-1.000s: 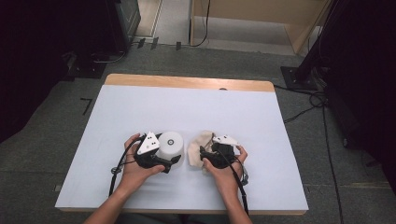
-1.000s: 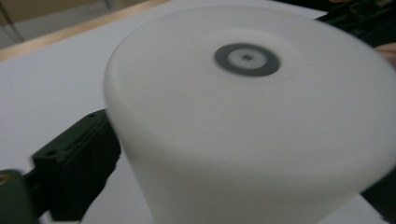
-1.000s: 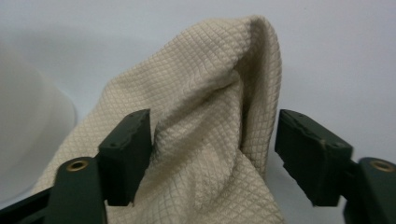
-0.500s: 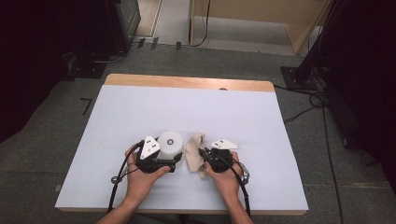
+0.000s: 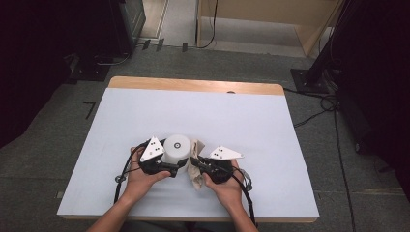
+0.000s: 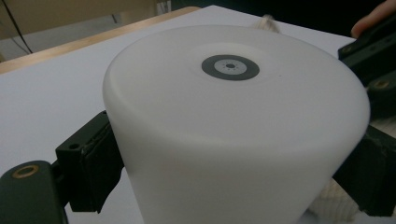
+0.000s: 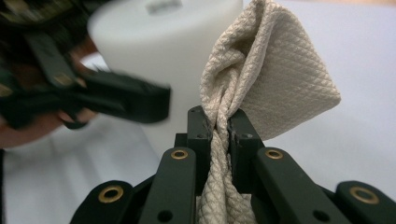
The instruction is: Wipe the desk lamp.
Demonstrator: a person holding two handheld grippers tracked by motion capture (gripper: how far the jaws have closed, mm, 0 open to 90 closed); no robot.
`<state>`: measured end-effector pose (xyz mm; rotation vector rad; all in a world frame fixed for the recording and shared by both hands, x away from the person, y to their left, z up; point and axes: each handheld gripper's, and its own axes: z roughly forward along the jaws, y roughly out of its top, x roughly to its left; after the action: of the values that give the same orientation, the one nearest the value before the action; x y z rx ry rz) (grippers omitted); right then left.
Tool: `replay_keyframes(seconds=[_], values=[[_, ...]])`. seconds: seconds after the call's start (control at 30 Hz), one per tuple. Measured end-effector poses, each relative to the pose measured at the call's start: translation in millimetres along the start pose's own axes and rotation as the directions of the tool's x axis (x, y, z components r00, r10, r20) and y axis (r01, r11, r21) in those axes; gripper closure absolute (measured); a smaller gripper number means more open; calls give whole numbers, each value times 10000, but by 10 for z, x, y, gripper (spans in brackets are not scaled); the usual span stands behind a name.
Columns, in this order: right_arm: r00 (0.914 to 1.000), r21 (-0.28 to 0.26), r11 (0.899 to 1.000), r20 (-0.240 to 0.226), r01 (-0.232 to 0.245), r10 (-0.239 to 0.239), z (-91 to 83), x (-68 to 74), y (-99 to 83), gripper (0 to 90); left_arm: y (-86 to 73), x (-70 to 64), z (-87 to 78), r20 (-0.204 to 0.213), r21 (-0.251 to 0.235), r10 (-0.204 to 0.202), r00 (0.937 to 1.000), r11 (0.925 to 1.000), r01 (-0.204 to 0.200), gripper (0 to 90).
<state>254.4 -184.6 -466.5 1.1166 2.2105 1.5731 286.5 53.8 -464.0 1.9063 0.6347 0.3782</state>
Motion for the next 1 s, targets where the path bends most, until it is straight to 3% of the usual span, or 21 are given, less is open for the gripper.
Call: replay_keyframes(seconds=[0.17,0.27,0.4,0.6,0.8,0.93,1.0], values=[[9995,-874,9958,-123,279,-290,-146,107,150,824,-10,13,5,144,12,67,9999,10000,-67,79],[9977,-1331,9901,-449,450,-513,-228,181,230,823,-13,13,10,154,19,143,9998,9999,-143,78],[9945,-1273,9892,-660,723,-812,-210,230,238,822,-16,14,8,177,37,217,9996,9998,-218,78],[9956,-1235,9909,-699,538,-628,-166,162,116,819,-21,27,7,248,50,219,9995,9997,-221,78],[9983,-702,9974,-552,137,-176,-94,57,13,818,-25,32,6,259,98,283,9993,9995,-285,78],[9993,113,9992,-21,-386,386,20,12,-68,818,-27,29,7,235,98,309,9992,9995,-312,79],[9969,793,9943,366,-717,690,90,-24,-106,816,-27,27,8,235,96,336,9992,9994,-338,79]])
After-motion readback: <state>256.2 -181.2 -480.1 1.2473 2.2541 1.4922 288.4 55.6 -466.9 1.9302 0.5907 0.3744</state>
